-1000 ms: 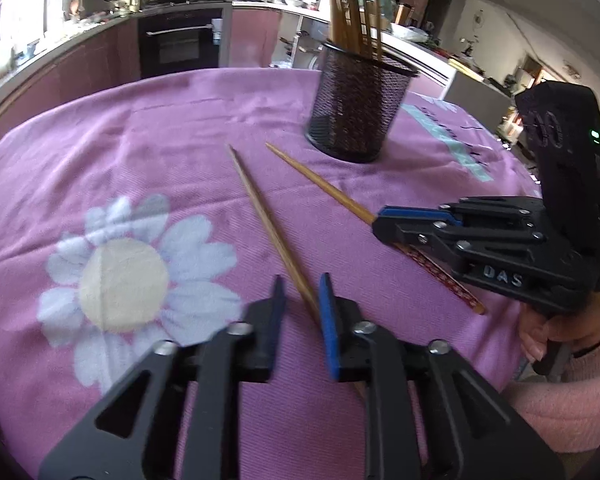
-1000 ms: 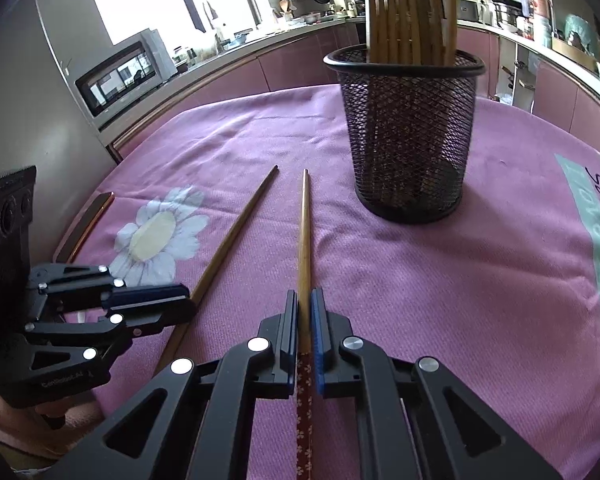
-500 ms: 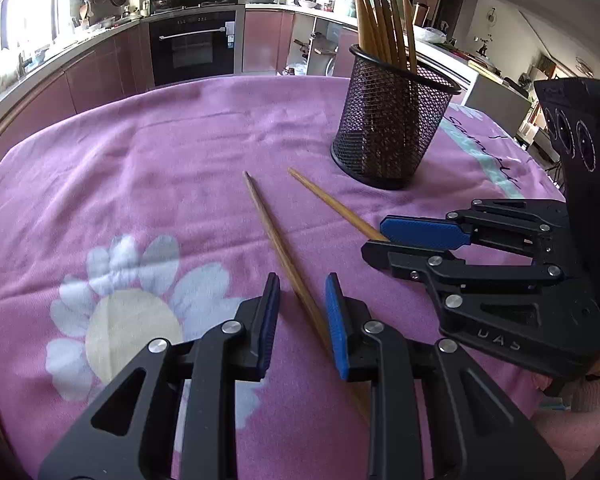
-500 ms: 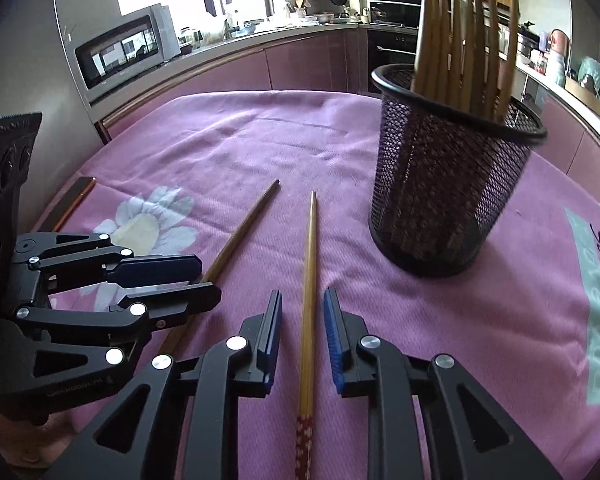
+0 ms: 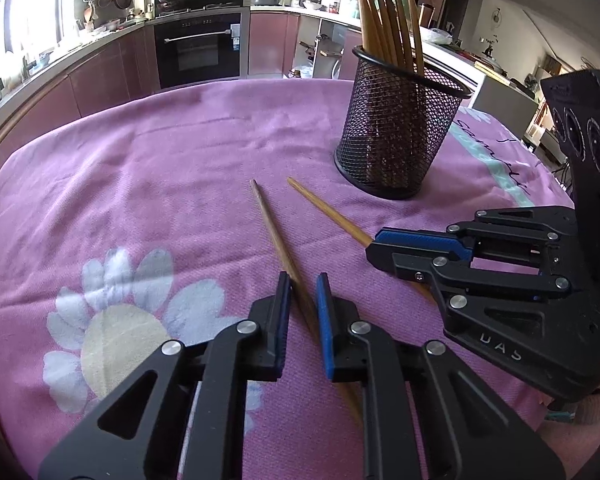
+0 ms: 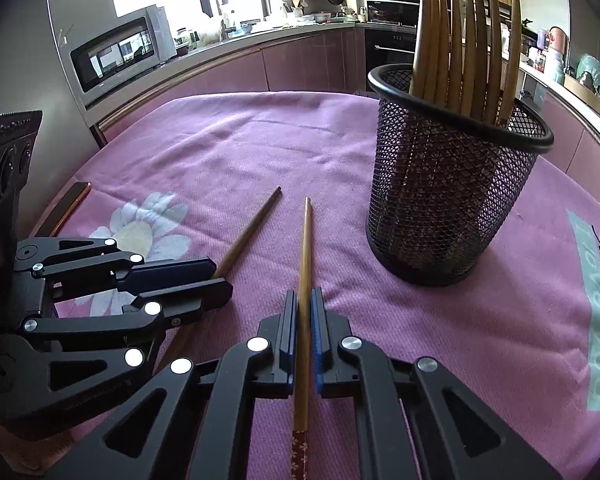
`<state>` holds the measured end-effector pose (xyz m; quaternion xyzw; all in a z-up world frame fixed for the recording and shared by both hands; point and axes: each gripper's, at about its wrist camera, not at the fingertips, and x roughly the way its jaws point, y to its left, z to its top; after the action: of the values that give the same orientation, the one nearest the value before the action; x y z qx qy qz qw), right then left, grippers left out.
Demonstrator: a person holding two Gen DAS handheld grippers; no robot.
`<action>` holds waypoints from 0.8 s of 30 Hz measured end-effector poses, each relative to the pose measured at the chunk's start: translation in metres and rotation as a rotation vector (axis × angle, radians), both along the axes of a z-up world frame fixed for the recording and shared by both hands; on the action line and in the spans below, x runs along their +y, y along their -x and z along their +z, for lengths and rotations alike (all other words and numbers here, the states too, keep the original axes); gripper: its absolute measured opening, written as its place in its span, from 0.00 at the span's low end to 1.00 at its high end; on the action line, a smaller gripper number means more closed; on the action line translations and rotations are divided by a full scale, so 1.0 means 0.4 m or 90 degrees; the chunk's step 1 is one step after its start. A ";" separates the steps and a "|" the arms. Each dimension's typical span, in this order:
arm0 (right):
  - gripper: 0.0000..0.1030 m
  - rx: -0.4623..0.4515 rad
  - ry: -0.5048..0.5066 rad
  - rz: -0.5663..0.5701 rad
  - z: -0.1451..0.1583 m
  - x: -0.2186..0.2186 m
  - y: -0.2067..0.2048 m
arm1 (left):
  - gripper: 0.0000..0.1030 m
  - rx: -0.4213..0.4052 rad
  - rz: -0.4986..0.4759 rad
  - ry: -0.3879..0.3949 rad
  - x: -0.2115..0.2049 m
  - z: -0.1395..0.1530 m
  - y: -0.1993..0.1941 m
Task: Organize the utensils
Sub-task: 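Close the right tool on a chopstick while the left tool grasps the other, then lift the right tool's chopstick upright above the cup while the left tool lifts its own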
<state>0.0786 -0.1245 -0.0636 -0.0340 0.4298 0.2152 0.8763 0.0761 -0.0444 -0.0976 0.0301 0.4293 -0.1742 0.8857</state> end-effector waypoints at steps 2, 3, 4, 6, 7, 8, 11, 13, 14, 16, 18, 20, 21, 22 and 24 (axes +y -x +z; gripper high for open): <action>0.05 0.002 -0.005 -0.001 0.000 -0.002 -0.001 | 0.13 0.000 0.001 0.001 0.000 0.000 0.000; 0.05 0.001 -0.006 -0.003 0.000 -0.002 -0.001 | 0.13 0.000 0.002 0.002 0.001 0.000 0.000; 0.05 0.001 -0.008 -0.004 0.000 -0.002 -0.001 | 0.13 0.000 0.003 0.003 0.000 0.000 0.000; 0.05 0.002 -0.011 -0.005 0.000 -0.004 -0.001 | 0.13 -0.001 0.006 0.004 0.001 0.000 0.000; 0.05 0.002 -0.013 -0.005 0.001 -0.007 -0.001 | 0.13 -0.001 0.007 0.005 0.001 0.000 0.000; 0.05 0.002 -0.014 -0.006 0.001 -0.007 -0.001 | 0.12 -0.001 0.008 0.007 0.002 0.000 0.000; 0.05 0.003 -0.024 -0.006 0.003 -0.011 0.000 | 0.12 0.000 0.011 0.011 0.002 0.001 0.000; 0.05 0.003 -0.028 -0.005 0.004 -0.013 0.000 | 0.10 0.000 0.010 0.014 0.002 0.001 0.000; 0.05 0.003 -0.031 -0.004 0.005 -0.014 0.001 | 0.09 0.001 0.010 0.016 0.002 0.002 0.001; 0.05 0.005 -0.038 -0.002 0.007 -0.017 0.002 | 0.08 0.002 0.008 0.018 0.002 0.003 0.003; 0.05 0.004 -0.043 -0.003 0.009 -0.020 0.004 | 0.08 0.004 0.006 0.021 0.001 0.004 0.004; 0.05 0.005 -0.054 -0.001 0.014 -0.027 0.006 | 0.08 0.006 0.004 0.026 0.001 0.006 0.005; 0.05 0.004 -0.058 -0.002 0.016 -0.030 0.006 | 0.08 0.006 0.003 0.028 0.001 0.007 0.007; 0.05 0.003 -0.064 -0.001 0.019 -0.035 0.009 | 0.08 0.005 0.002 0.028 0.001 0.008 0.008; 0.05 0.000 -0.071 -0.001 0.027 -0.040 0.014 | 0.08 0.002 0.002 0.030 0.002 0.014 0.012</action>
<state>0.0729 -0.1405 -0.0530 0.0154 0.4168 0.2380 0.8772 0.0714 -0.0435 -0.0919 0.0083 0.4263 -0.1831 0.8858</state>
